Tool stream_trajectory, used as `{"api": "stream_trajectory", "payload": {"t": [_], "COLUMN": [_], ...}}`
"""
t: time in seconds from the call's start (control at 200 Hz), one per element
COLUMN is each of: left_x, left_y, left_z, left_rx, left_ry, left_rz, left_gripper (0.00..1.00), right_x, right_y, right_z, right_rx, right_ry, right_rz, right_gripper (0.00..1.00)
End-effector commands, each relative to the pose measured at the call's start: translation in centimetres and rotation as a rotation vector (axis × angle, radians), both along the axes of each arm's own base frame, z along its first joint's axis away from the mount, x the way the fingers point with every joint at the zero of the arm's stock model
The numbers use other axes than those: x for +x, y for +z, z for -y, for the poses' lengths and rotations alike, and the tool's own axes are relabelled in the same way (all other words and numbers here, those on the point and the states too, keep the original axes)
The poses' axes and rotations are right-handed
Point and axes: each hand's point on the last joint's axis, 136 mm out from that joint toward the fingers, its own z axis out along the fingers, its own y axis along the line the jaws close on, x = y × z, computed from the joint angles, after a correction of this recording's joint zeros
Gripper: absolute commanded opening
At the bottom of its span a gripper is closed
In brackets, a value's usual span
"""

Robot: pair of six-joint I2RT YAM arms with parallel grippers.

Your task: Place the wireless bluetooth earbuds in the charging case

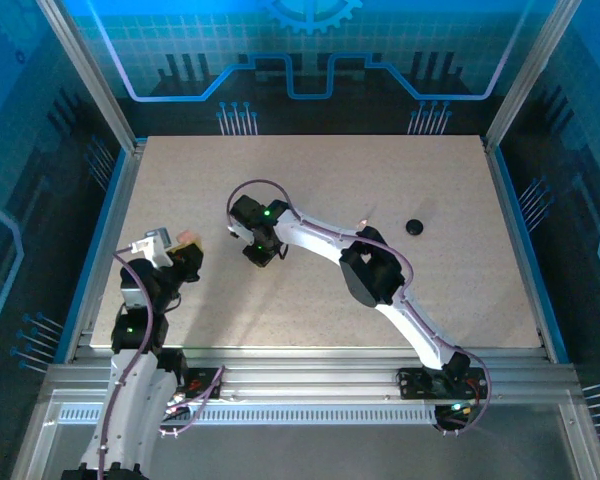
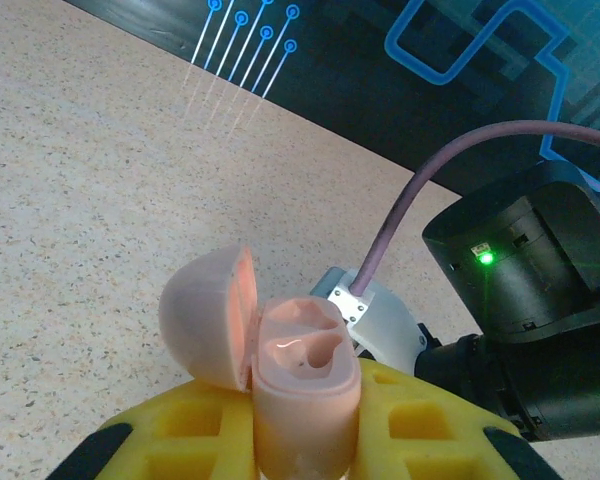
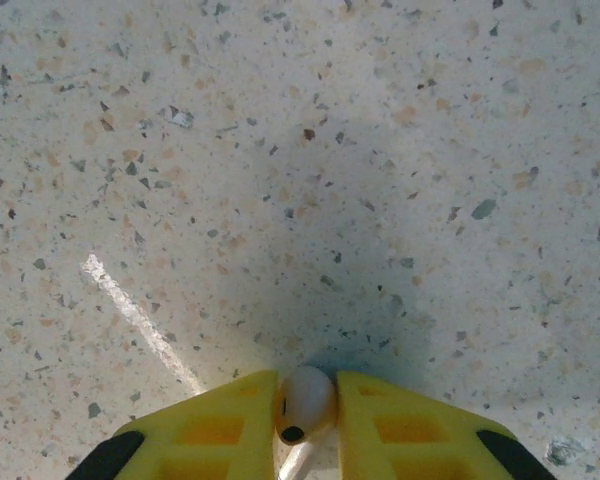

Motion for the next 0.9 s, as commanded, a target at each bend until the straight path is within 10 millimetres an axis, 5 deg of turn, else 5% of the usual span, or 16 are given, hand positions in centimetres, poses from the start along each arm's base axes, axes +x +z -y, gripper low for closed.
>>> {"api": "stream_trajectory", "payload": {"t": [0.0, 0.4, 0.67, 0.895], "left_x": [-0.2, 0.3, 1.0, 1.7], "left_y": [-0.5, -0.1, -0.5, -1.2], "left_z": [0.2, 1.5, 3.9, 7.7], "left_rx": [-0.016, -0.028, -0.014, 0.068], "left_ry": [-0.014, -0.096, -0.173, -0.29], "left_rz": [-0.01, 0.006, 0.028, 0.055], "left_gripper": [0.18, 0.15, 0.13, 0.13], "right_x": [-0.1, 0.1, -0.1, -0.2], "right_y": [-0.1, 7.2, 10.8, 14.5], "right_z": [-0.9, 0.1, 3.5, 7.2], "right_rx": [0.013, 0.133, 0.228, 0.343], "right_ry": [-0.007, -0.055, -0.141, -0.236], "right_rz": [0.023, 0.105, 0.111, 0.118], "right_gripper": [0.19, 0.18, 0.18, 0.18]}}
